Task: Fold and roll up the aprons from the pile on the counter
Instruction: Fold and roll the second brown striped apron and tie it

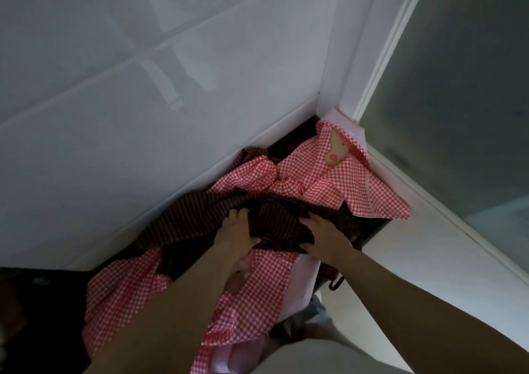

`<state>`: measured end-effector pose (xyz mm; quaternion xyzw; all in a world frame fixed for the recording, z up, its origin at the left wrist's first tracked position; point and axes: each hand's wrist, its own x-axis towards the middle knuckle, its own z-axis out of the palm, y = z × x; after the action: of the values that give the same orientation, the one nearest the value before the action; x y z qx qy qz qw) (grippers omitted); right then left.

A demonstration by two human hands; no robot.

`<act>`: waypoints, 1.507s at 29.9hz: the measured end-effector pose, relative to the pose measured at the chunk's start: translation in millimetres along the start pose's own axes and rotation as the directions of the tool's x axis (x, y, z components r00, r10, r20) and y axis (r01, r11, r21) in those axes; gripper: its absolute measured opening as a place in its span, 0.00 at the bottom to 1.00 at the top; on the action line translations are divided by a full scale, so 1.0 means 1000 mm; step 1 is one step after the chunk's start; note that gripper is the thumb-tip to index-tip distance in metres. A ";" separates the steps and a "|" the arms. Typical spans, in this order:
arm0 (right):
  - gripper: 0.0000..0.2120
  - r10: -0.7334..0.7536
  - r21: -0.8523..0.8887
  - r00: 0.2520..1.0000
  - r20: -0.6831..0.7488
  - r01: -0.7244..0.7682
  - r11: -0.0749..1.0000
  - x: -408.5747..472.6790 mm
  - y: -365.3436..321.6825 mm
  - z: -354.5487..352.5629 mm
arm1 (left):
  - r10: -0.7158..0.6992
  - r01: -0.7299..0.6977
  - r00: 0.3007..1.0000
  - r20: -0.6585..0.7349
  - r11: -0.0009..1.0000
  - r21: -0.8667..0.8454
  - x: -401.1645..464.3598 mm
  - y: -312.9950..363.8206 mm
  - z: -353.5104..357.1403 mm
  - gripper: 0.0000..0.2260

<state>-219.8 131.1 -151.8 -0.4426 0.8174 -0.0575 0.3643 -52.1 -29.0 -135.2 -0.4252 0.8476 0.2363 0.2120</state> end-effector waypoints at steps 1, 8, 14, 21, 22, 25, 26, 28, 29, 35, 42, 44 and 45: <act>0.30 0.000 -0.078 1.000 -0.005 0.000 0.997 -0.001 0.002 0.003 | -0.006 0.009 0.999 -0.034 0.998 0.066 -0.001 -0.002 0.005 0.36; 0.14 0.046 -0.280 0.985 -0.167 -0.092 0.956 -0.008 -0.002 0.011 | 0.053 -0.020 0.980 -0.192 0.985 0.169 -0.001 -0.028 0.007 0.15; 0.28 0.013 0.103 0.919 -0.393 0.030 0.994 -0.016 -0.034 0.008 | 0.140 -0.244 0.935 -0.327 0.921 -0.305 -0.001 -0.015 -0.039 0.08; 0.29 -0.007 0.336 0.870 -0.493 0.198 0.921 -0.011 -0.098 -0.048 | 0.313 -0.418 0.902 -0.298 0.452 -0.788 -0.065 0.052 -0.145 0.12; 0.21 -0.009 0.287 0.871 -0.491 0.172 0.942 -0.014 -0.103 -0.061 | 0.312 -0.442 0.892 -0.329 0.439 -0.782 -0.072 0.055 -0.156 0.10; 0.12 0.073 0.495 0.841 -0.536 0.244 0.834 -0.028 -0.118 -0.106 | 0.367 -0.449 0.881 -0.298 0.452 -0.771 -0.069 0.047 -0.170 0.10; 0.09 0.106 0.615 0.834 -0.541 0.307 0.726 -0.037 -0.126 -0.121 | 0.410 -0.475 0.871 -0.269 0.570 -0.671 -0.067 0.041 -0.167 0.17; 0.08 0.178 0.749 0.825 -0.536 0.368 0.551 -0.052 -0.140 -0.151 | 0.434 -0.485 0.873 -0.222 0.733 -0.477 -0.063 0.034 -0.151 0.26; 0.09 0.202 0.793 0.825 -0.528 0.393 0.465 -0.060 -0.146 -0.164 | 0.416 -0.483 0.875 -0.248 0.786 -0.386 -0.061 0.032 -0.141 0.26; 0.09 0.386 0.806 0.720 -0.577 0.578 0.126 -0.097 -0.145 -0.227 | 0.162 -0.231 0.941 -0.298 0.949 -0.213 -0.045 -0.016 -0.149 0.14; 0.12 0.299 0.736 0.760 -0.577 0.643 -0.214 -0.083 -0.127 -0.246 | 0.187 -0.338 0.933 -0.308 0.750 -0.569 -0.073 -0.019 -0.220 0.11; 0.18 0.205 0.808 0.799 -0.566 0.587 -0.058 -0.077 -0.135 -0.239 | 0.158 -0.309 0.947 -0.281 0.694 -0.651 -0.082 -0.006 -0.233 0.07; 0.25 0.168 0.820 0.803 -0.572 0.566 0.086 -0.076 -0.140 -0.233 | 0.145 -0.290 0.954 -0.261 0.660 -0.693 -0.087 0.002 -0.238 0.06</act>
<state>-248.8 51.8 117.1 -0.1649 0.5566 -0.7548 0.3054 -44.0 -112.4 104.4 -0.3891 0.7456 0.5348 -0.0816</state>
